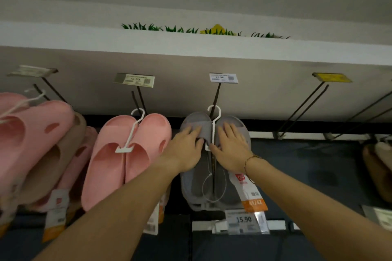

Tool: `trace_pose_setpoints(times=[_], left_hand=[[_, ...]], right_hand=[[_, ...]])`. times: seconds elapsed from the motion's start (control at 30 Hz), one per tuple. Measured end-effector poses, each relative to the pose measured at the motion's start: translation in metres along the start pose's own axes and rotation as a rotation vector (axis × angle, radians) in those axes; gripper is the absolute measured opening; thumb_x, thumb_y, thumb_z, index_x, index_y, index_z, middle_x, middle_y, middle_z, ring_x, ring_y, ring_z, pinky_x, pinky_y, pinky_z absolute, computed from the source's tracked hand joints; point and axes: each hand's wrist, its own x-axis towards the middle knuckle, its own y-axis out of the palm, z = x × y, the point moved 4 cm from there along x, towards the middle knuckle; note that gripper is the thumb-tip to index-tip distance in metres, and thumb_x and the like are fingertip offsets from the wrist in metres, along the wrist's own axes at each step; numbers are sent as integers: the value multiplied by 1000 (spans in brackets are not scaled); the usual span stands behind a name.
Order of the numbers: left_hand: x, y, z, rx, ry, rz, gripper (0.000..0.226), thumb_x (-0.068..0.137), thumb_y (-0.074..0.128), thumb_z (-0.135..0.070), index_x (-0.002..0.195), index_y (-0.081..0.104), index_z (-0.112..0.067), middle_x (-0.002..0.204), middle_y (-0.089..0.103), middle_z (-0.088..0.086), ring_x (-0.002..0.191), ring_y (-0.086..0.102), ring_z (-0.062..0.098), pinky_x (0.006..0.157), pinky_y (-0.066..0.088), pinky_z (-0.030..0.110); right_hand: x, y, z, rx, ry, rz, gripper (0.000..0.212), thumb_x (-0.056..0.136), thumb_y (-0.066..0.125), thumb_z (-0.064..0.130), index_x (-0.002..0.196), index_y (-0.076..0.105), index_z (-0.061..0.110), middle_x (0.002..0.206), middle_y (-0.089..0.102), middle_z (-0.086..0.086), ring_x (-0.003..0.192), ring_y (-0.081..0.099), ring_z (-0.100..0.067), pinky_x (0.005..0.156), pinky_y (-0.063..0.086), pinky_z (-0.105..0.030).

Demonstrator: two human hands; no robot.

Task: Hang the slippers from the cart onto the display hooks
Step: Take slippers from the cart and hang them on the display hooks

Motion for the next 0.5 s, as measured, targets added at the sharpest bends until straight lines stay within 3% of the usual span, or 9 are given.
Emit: trace_pose_setpoints(times=[0.1, 0.17, 0.23, 0.4, 0.5], left_hand=[[-41, -35, 1, -9, 19, 37, 38, 96, 51, -22, 131, 60, -13, 131, 60, 13, 120, 57, 34, 97, 47, 40], [-68, -71, 8, 41, 17, 1, 35, 86, 48, -26, 108, 69, -11, 108, 65, 14, 101, 62, 34, 83, 51, 42], [-100, -104, 25, 150, -26, 34, 34, 84, 46, -27, 99, 71, -10, 103, 66, 14, 97, 63, 34, 80, 52, 45], [-199, -189, 78, 419, -231, 325, 25, 92, 56, -22, 107, 69, -7, 108, 68, 14, 100, 65, 34, 82, 51, 39], [-284, -243, 110, 540, -413, 679, 29, 97, 58, -27, 116, 67, -7, 110, 66, 5, 96, 64, 24, 89, 51, 33]], right_hand=[[-25, -8, 43, 34, 24, 109, 53, 92, 54, 43, 134, 41, 12, 143, 37, -18, 135, 31, -40, 110, 32, -46], [-41, -18, 89, 153, -4, 156, 48, 90, 59, 40, 126, 45, 12, 132, 45, -19, 122, 43, -40, 97, 41, -42], [-55, -27, 142, 203, -90, 171, 41, 89, 60, 34, 122, 49, 11, 124, 53, -18, 111, 52, -37, 84, 43, -36], [-106, -27, 276, 311, -270, 227, 26, 87, 63, 25, 105, 61, 8, 112, 64, -16, 104, 61, -35, 86, 51, -39], [-151, -19, 368, 368, -360, 426, 25, 91, 58, 21, 107, 67, 3, 106, 67, -14, 97, 63, -32, 83, 55, -39]])
